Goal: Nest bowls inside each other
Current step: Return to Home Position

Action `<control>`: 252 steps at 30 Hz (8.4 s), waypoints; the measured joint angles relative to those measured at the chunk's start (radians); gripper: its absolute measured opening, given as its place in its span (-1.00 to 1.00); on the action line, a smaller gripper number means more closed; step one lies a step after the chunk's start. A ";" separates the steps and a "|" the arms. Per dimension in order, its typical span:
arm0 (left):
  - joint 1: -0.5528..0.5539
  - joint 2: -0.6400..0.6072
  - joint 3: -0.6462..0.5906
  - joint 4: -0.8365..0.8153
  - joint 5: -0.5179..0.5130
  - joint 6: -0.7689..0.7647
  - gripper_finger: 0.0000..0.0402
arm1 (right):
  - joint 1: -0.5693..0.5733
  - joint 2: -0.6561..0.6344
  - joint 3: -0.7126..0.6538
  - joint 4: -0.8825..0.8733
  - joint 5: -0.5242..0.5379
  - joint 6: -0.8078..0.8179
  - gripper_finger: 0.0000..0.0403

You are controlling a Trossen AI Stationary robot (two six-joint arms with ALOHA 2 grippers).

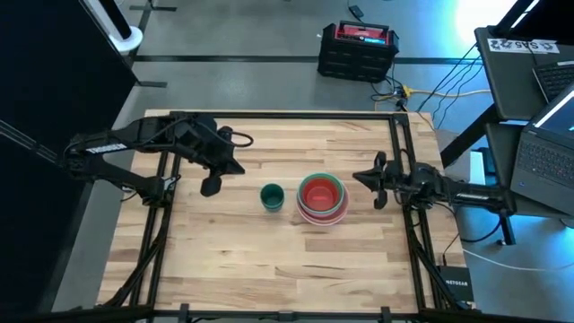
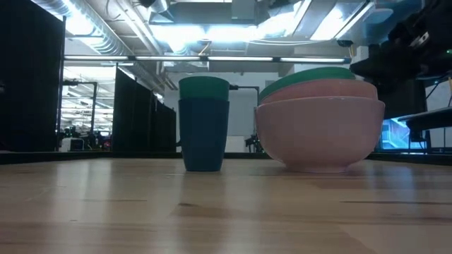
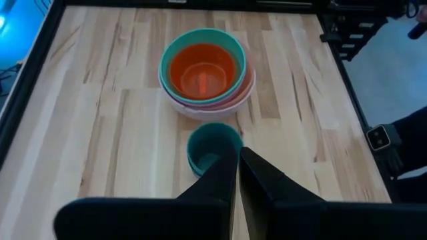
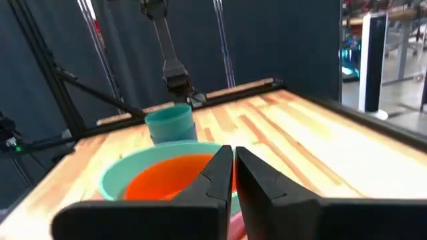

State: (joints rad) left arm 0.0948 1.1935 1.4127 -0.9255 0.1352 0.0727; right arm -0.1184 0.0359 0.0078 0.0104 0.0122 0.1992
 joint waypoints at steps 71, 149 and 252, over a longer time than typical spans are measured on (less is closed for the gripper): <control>-0.021 -1.189 -1.403 0.936 -0.121 -0.072 -1.00 | 0.000 0.058 0.000 0.001 0.013 0.012 -0.99; -0.029 -1.190 -1.404 0.933 -0.137 -0.058 -1.00 | 0.051 0.013 0.000 -0.001 0.003 -0.054 -0.99; -0.029 -1.190 -1.404 0.933 -0.137 -0.058 -1.00 | 0.138 -0.034 -0.001 0.003 0.021 -0.283 -0.99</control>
State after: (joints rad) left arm 0.0658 0.0036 0.0086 0.0078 -0.0013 0.0147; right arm 0.0193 0.0021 0.0071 0.0139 0.0336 -0.0835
